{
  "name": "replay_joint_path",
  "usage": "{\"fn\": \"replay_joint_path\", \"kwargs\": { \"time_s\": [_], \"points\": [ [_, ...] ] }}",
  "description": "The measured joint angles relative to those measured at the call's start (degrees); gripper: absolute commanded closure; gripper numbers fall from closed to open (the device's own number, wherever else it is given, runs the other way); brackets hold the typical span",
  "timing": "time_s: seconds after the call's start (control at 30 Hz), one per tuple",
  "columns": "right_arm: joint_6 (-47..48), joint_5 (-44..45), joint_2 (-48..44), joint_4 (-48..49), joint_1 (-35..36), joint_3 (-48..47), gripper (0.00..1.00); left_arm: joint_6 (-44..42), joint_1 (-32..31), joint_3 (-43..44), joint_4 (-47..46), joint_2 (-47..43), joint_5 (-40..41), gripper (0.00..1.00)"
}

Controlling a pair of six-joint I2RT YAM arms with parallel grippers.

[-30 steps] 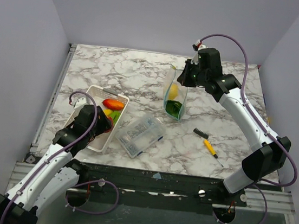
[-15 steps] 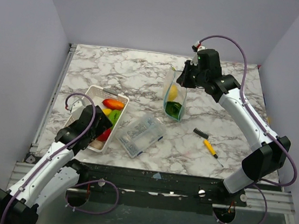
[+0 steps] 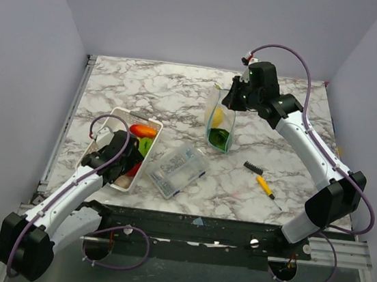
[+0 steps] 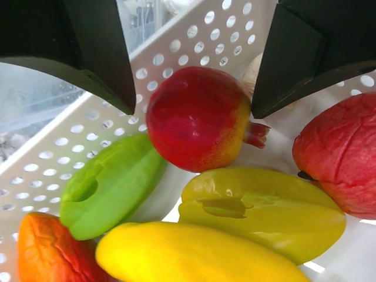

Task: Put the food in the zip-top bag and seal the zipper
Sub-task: Pick up the fake fruit from the bin.

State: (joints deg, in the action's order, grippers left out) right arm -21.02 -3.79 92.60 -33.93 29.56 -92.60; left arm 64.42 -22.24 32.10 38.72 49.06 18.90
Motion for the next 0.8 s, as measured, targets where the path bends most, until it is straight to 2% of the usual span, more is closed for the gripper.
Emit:
{"fn": "replay_joint_path", "kwargs": {
  "time_s": [0.1, 0.23, 0.3, 0.47, 0.67, 0.73, 0.8],
  "points": [
    [0.0, 0.0, 0.0, 0.0, 0.0, 0.0, 1.0, -0.4, 0.0, 0.0, -1.3, 3.7, 0.0, 0.32],
    [0.0, 0.0, 0.0, 0.0, 0.0, 0.0, 1.0, -1.0, 0.0, 0.4, -1.7, 5.2, 0.3, 0.58],
    [0.0, -0.1, 0.0, 0.0, 0.0, 0.0, 1.0, -1.7, 0.0, 0.4, -1.5, 4.7, 0.5, 0.64],
    [0.0, -0.1, 0.0, 0.0, 0.0, 0.0, 1.0, -2.4, 0.0, 1.0, 0.7, -0.8, 1.5, 0.67],
    [0.0, -0.2, 0.0, 0.0, 0.0, 0.0, 1.0, -8.1, 0.1, 8.2, 1.0, -9.7, 0.5, 0.68],
    [0.0, -0.5, 0.0, 0.0, 0.0, 0.0, 1.0, -11.6, 0.1, 10.1, -2.4, -12.5, -3.7, 0.68],
    [0.0, -0.9, 0.0, 0.0, 0.0, 0.0, 1.0, -14.7, 0.3, 10.4, -8.3, -14.9, -11.2, 0.73]
  ]
}}
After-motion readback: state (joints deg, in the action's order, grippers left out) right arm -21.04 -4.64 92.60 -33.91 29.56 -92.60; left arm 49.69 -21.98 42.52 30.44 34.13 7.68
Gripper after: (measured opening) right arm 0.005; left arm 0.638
